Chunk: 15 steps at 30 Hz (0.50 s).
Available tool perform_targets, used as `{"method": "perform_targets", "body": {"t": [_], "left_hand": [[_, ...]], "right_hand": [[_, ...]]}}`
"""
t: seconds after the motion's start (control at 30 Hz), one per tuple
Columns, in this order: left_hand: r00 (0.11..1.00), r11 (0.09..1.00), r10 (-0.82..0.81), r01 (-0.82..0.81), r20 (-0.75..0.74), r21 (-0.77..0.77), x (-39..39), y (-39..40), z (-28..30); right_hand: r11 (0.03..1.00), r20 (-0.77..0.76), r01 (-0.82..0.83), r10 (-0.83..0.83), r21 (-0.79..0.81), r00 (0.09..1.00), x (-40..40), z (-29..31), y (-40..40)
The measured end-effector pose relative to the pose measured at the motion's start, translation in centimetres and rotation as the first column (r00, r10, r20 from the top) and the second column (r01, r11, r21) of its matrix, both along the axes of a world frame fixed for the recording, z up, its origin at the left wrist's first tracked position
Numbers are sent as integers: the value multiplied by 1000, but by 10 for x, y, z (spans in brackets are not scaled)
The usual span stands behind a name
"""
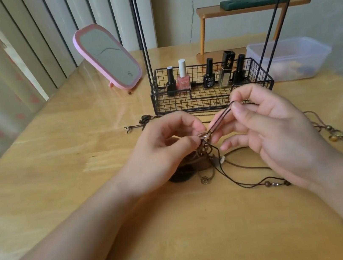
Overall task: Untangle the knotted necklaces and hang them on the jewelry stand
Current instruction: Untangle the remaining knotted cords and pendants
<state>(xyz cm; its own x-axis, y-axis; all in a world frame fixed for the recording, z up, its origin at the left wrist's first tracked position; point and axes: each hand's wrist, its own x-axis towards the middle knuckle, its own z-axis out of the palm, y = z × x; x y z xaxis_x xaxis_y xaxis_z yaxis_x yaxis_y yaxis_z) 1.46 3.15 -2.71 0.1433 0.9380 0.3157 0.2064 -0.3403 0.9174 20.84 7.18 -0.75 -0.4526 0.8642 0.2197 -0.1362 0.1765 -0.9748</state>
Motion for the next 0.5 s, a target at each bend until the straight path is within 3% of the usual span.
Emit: {"method": "perform_targets", "body": {"t": [0.3, 0.5], "left_hand": [[992, 997, -80, 77, 101, 31, 1, 2, -4], [996, 999, -31, 29, 79, 25, -1, 2, -1]], "right_hand": [[999, -93, 48, -49, -16, 994, 2, 3, 2], [979, -273, 63, -116, -195, 955, 3, 4, 8]]}}
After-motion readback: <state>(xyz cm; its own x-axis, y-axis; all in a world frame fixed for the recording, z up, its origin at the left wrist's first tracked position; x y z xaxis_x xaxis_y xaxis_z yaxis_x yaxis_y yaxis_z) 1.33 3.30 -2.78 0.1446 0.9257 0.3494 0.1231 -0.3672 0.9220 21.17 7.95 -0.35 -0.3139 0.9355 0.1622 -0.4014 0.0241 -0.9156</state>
